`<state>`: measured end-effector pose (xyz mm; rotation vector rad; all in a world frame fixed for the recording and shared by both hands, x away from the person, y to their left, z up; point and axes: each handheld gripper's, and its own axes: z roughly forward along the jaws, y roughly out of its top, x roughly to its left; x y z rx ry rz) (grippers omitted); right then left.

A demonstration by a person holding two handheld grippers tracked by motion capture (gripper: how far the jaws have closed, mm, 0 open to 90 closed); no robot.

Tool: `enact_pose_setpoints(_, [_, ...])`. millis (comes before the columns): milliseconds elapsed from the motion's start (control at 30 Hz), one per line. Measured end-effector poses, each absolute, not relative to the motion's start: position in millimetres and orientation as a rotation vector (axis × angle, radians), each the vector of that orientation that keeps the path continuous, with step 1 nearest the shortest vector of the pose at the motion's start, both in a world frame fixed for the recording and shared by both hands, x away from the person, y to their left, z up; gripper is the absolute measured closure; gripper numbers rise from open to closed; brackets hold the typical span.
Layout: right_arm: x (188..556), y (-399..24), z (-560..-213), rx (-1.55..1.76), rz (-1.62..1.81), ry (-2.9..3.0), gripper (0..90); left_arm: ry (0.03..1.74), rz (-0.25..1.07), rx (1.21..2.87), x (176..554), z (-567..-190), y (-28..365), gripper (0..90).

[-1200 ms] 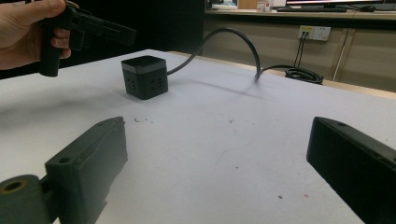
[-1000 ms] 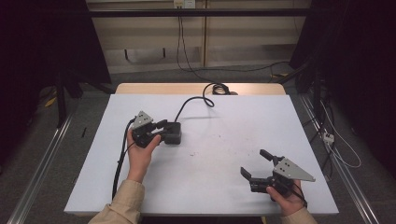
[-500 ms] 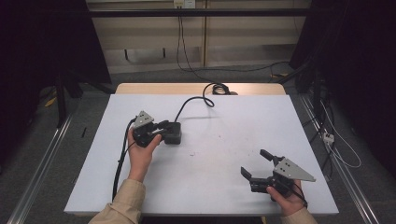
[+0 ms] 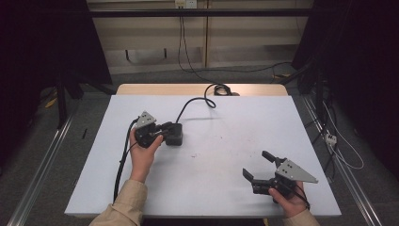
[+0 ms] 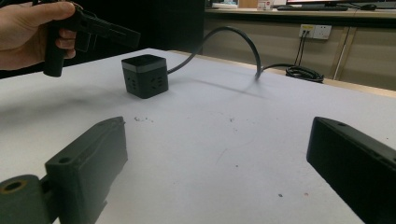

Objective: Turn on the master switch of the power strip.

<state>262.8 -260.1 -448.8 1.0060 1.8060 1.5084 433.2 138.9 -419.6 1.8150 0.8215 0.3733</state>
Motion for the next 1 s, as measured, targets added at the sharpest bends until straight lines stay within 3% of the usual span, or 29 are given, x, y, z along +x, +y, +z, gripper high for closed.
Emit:
enact_pose_setpoints(733, [263.0, -260.5, -449.0, 1.006, 1.507, 1.805, 4.4, 0.833, 0.373, 1.832, 434.3, -421.4, 139.9, 79.6])
enact_pose_setpoints(1000, [262.9, -260.7, -449.0, 1.008, 1.507, 1.805, 4.5, 0.839, 0.363, 1.84, 435.5, -424.1, 139.0, 85.4])
